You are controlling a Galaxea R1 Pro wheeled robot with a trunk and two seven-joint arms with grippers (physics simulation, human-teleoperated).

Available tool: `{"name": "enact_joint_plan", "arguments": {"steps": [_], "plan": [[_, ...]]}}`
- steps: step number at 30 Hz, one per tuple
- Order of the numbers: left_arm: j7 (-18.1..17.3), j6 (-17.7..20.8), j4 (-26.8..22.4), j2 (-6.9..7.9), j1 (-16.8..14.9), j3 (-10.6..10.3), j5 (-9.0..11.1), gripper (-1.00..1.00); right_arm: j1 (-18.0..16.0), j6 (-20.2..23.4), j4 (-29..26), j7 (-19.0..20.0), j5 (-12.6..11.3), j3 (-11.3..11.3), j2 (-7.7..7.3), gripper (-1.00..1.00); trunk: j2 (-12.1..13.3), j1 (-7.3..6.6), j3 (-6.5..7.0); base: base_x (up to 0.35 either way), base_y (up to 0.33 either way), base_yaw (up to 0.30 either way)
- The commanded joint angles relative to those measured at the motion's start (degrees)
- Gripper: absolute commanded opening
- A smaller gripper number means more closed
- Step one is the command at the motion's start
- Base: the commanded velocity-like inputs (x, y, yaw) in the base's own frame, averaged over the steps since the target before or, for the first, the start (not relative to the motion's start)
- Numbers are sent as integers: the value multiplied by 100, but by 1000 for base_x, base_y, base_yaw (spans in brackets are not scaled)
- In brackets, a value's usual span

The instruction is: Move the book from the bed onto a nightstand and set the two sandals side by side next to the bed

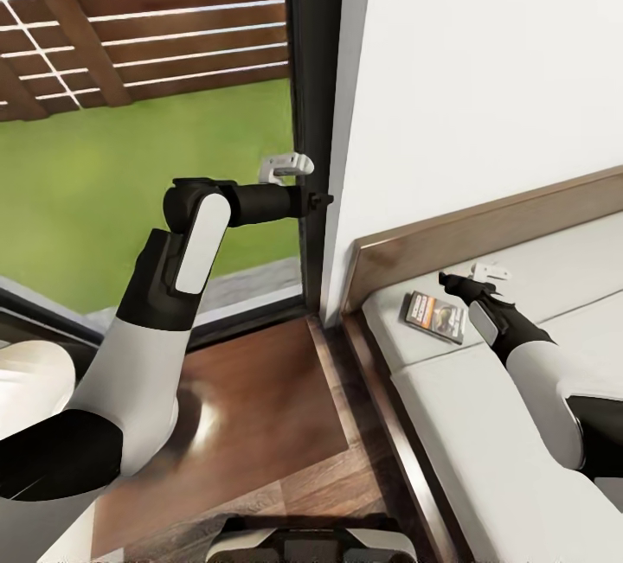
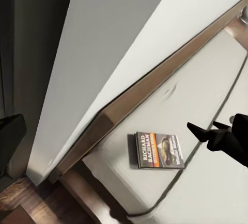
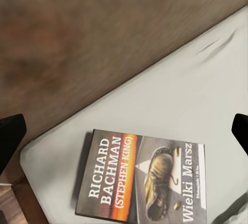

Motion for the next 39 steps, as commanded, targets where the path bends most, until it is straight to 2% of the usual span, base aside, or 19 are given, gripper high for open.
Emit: {"name": "enact_joint_plan", "arguments": {"steps": [1,39], "plan": [[-28,23,-2,-2,-4,4,-26,100,0,23,-11,-11,-30,-5,0,100,-10,3,-17,0,0,0],[-28,23,-2,6,-2,4,-25,100,-2,29,-30,-11,-2,-9,-6,100,-10,3,-367,0,0,0]]}}
